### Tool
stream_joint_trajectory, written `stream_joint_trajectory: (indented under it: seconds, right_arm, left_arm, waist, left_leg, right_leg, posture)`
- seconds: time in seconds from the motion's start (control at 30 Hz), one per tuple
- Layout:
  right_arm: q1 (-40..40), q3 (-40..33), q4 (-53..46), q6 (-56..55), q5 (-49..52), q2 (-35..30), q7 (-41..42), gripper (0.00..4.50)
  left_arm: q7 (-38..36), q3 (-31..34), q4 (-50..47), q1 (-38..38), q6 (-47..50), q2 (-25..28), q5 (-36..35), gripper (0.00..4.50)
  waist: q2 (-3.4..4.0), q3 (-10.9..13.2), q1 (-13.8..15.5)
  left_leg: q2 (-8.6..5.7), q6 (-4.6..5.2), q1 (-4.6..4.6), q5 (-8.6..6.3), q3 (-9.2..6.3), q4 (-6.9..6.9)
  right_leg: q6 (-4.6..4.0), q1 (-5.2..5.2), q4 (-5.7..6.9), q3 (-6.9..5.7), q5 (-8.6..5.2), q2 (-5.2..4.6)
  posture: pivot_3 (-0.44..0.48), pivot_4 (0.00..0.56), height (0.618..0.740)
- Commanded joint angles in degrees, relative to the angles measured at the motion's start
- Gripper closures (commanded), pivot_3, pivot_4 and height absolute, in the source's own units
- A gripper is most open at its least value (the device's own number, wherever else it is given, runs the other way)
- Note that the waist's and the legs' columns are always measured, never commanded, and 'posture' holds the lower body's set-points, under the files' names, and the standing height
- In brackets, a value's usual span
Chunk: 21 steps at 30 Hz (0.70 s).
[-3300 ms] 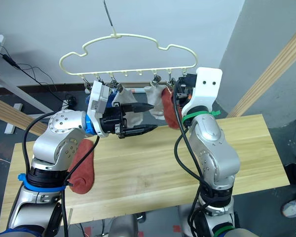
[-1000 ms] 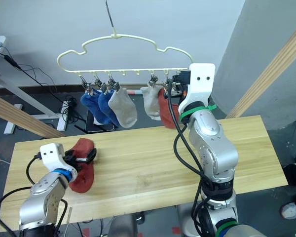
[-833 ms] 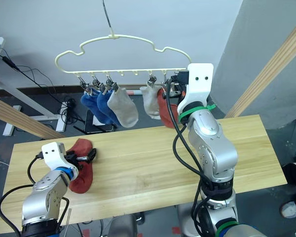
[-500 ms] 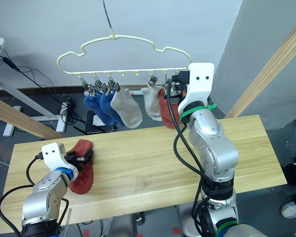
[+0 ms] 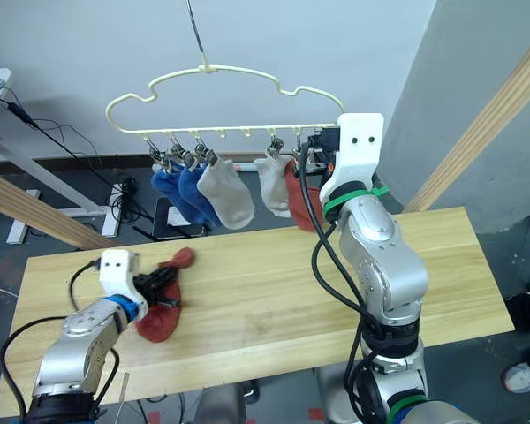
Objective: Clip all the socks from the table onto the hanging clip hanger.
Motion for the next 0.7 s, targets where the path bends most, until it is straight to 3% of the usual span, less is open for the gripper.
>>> stream_joint_trajectory:
  seconds: [0.03, 0.2, 0.33, 0.5, 0.7]
  right_arm:
    - [-0.8, -0.6, -1.9, -0.3, 0.9, -0.1, 0.4, 4.50]
    - [-0.7, -0.9, -2.2, -0.1, 0.9, 0.0, 0.2, 4.50]
    - [-0.9, -1.3, -2.6, 0.2, 1.0, 0.1, 0.1, 4.50]
    - [-1.4, -1.6, -2.9, 0.7, 1.0, 0.1, -0.1, 4.50]
    - [-2.1, -2.0, -3.0, 1.2, 1.0, 0.1, -0.3, 4.50]
  left_arm:
    - [-9.2, -0.8, 1.1, -5.6, -5.8, 2.6, -2.5, 4.45]
    - [-24.7, -6.0, -2.9, -14.0, -6.1, 4.2, -8.7, 4.45]
    - [-29.8, -10.3, -7.2, -19.4, -2.1, 3.1, -11.8, 4.45]
    - [-26.5, -12.3, -8.9, -23.5, 0.4, -1.8, -12.4, 4.45]
    - [-12.1, -14.9, -6.7, -26.8, -3.1, -13.9, -5.9, 4.45]
  waist:
    - [0.00, 0.0, 0.0]
    - [0.01, 0.0, -0.1]
    - [0.01, 0.0, 0.0]
    - [0.01, 0.0, -0.1]
    - [0.01, 0.0, 0.0]
  left_leg:
    - [-0.01, -0.01, -0.01, 0.00, 0.01, 0.00]
    - [0.00, 0.00, -0.03, -0.01, 0.17, -0.18]
    - [0.02, -0.01, -0.14, -0.01, 0.15, -0.28]
    - [0.00, 0.02, -0.15, -0.02, 0.16, -0.31]
    - [-0.03, 0.03, -0.16, -0.02, 0.09, -0.22]
  right_leg:
    - [0.00, 0.00, -0.03, 0.01, 0.00, 0.02]
    - [0.00, 0.00, -0.32, 0.09, 0.00, 0.05]
    - [-0.01, 0.00, -0.62, 0.06, 0.01, 0.05]
    - [-0.01, 0.00, -0.68, 0.09, 0.01, 0.02]
    - [-0.01, 0.04, -0.65, 0.05, 0.01, 0.07]
  posture:
    - [-0.309, 0.347, 0.730]
    - [-0.314, 0.348, 0.730]
    - [-0.317, 0.348, 0.730]
    - [-0.328, 0.349, 0.730]
    - [-0.337, 0.349, 0.730]
